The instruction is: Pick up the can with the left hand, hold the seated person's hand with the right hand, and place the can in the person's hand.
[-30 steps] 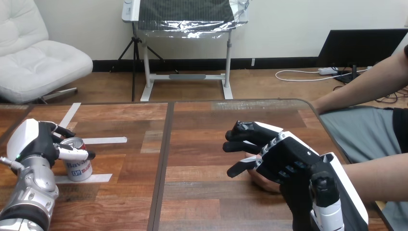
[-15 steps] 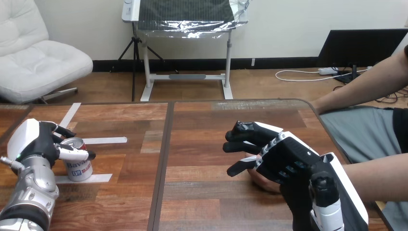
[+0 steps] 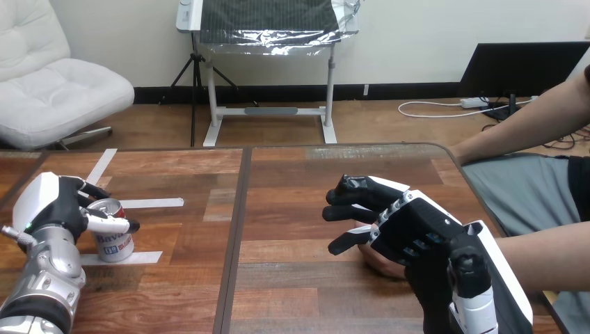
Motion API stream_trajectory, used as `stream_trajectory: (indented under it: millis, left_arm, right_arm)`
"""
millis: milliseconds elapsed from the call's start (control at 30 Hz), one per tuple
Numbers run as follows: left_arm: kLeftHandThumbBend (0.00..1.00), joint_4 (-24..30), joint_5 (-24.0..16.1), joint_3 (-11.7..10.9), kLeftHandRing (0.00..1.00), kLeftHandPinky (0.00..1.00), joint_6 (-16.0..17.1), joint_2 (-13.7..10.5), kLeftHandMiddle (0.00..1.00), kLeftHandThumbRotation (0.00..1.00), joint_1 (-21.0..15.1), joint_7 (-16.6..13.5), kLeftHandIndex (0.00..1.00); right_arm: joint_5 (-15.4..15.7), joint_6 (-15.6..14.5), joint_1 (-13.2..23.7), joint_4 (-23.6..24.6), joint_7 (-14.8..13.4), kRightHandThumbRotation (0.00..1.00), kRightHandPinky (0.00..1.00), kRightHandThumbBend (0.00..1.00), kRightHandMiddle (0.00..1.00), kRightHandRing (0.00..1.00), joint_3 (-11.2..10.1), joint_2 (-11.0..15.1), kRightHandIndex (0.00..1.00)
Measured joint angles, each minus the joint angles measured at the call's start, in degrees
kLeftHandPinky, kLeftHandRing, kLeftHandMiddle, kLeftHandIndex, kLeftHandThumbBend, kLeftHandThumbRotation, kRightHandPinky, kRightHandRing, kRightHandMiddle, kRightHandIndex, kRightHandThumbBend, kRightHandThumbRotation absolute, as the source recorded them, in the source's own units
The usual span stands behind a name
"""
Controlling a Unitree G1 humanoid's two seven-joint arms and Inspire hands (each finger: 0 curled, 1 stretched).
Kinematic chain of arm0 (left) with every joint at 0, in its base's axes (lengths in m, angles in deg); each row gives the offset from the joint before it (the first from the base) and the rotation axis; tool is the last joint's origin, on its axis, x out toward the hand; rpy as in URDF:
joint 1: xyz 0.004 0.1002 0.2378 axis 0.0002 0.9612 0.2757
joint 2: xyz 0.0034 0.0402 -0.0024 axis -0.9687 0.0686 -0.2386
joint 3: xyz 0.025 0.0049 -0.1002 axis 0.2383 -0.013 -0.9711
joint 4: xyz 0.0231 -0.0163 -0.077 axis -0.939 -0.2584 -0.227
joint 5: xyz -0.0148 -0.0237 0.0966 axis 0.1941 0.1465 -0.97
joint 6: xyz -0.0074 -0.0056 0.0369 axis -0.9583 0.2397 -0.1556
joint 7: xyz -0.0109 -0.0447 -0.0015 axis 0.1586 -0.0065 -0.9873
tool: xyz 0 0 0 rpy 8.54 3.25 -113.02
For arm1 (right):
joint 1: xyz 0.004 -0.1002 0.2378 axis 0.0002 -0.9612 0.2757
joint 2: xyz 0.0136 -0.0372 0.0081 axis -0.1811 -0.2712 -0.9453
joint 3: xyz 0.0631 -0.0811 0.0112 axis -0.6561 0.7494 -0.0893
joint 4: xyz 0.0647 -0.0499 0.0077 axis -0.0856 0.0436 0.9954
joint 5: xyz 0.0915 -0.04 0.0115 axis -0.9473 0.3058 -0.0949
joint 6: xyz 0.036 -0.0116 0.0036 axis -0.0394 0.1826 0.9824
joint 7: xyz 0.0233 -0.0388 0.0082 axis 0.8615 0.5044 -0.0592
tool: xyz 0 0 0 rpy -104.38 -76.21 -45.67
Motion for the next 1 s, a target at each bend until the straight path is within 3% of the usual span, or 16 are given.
stream_trajectory:
  millis: [667, 1000]
  left_arm:
    - [0.93, -0.01, -0.04, 1.16, 0.51, 0.40, -1.16, -0.03, 0.57, 0.00, -0.07, 1.57, 0.61]
    - [0.94, -0.01, -0.04, 1.27, 0.55, 0.45, -1.64, -0.13, 0.61, 0.01, -0.07, 2.39, 0.63]
  right_arm:
    - [0.07, 0.00, 0.00, 0.00, 0.00, 0.94, 0.58, 0.74, 0.76, 0.74, 0.00, -0.01, 0.75]
    - [0.02, 0.00, 0.01, 0.00, 0.02, 0.94, 0.57, 0.75, 0.77, 0.74, 0.03, 0.00, 0.75]
